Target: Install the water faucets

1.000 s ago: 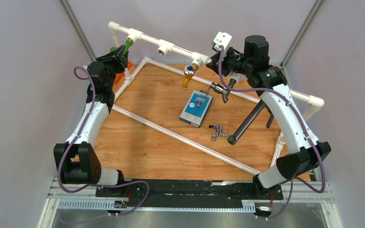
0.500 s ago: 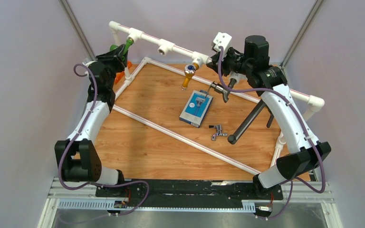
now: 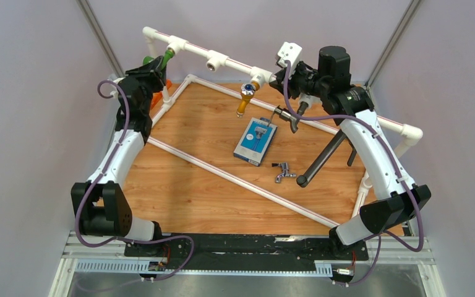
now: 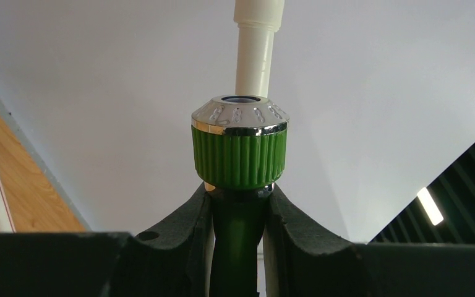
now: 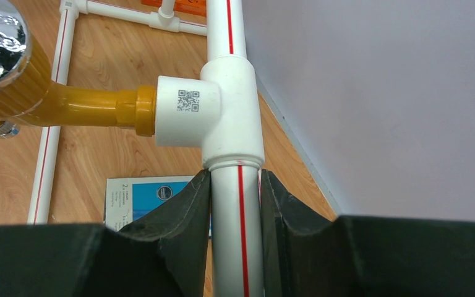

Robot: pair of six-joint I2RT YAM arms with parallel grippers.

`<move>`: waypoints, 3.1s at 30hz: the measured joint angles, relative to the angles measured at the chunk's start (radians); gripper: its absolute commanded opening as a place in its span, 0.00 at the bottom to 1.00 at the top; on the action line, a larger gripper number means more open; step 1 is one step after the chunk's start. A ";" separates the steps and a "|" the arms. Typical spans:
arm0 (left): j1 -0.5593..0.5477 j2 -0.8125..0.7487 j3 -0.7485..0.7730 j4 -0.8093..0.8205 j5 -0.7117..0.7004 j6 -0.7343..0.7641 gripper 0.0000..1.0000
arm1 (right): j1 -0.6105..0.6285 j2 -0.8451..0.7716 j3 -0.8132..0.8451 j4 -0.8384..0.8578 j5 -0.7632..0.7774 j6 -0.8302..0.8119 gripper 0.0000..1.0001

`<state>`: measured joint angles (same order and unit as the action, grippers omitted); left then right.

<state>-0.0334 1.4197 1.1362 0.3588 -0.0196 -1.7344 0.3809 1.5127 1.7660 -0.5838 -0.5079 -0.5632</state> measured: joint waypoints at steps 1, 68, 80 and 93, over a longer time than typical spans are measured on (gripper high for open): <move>-0.005 0.000 0.000 -0.002 -0.011 -0.005 0.00 | 0.000 0.000 0.000 0.000 0.001 0.000 0.00; -0.039 0.055 -0.092 0.419 -0.003 0.714 0.00 | 0.008 -0.017 -0.019 0.006 0.036 -0.067 0.00; -0.014 0.055 -0.061 0.400 0.125 1.007 0.00 | 0.013 -0.019 -0.019 0.003 0.050 -0.086 0.00; 0.004 0.081 0.047 0.317 0.294 1.271 0.00 | 0.024 -0.024 -0.025 -0.002 0.068 -0.122 0.00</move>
<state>-0.0296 1.5009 1.1831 0.6762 0.2741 -0.4637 0.4046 1.4883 1.7409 -0.5854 -0.4404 -0.6853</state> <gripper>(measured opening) 0.358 0.329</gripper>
